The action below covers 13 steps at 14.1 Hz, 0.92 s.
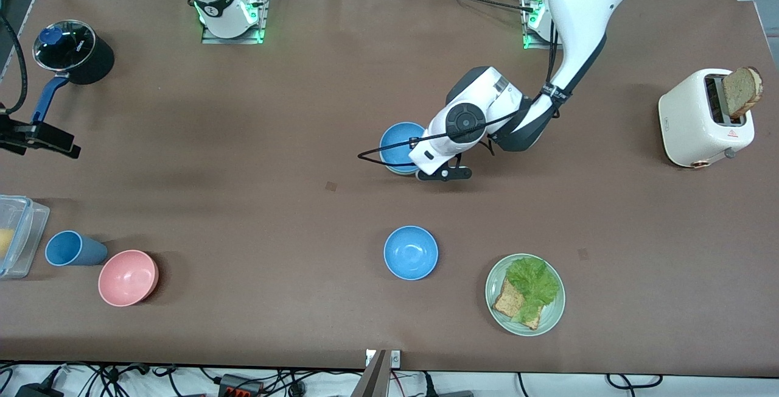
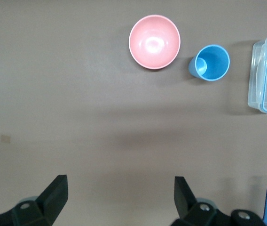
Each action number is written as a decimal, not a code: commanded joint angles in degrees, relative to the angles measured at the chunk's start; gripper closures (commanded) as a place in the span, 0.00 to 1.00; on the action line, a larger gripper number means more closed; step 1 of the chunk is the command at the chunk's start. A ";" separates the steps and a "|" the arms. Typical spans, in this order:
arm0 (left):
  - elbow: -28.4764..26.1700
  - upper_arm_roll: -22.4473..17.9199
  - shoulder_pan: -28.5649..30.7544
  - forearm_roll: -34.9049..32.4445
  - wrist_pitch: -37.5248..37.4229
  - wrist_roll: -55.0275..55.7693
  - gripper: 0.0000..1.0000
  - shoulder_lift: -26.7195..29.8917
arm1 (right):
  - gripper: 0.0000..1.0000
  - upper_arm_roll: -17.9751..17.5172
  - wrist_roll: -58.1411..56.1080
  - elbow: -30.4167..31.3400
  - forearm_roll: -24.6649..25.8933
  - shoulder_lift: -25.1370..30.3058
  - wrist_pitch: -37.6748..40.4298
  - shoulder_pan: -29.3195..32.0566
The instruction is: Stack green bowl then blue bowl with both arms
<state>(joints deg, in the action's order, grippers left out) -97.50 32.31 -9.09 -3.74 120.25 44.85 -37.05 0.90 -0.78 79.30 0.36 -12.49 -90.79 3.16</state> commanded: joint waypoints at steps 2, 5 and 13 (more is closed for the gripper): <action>2.40 -0.49 -0.15 -1.44 -0.36 2.87 0.78 -0.48 | 0.00 -0.46 -1.06 13.48 0.79 8.43 -6.57 0.18; 8.44 -0.23 1.26 -0.47 -7.53 6.81 0.64 -0.13 | 0.00 -0.46 -1.32 18.25 0.87 11.69 -7.91 0.36; 16.64 0.47 14.60 -0.91 -24.25 -8.00 0.28 5.58 | 0.00 -0.73 -1.24 18.17 0.79 12.58 -6.16 0.18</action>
<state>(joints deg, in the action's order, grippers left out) -80.78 32.03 1.37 -3.87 99.22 41.33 -33.56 0.55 -1.35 96.12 0.41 -1.41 -97.23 3.05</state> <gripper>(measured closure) 0.467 0.000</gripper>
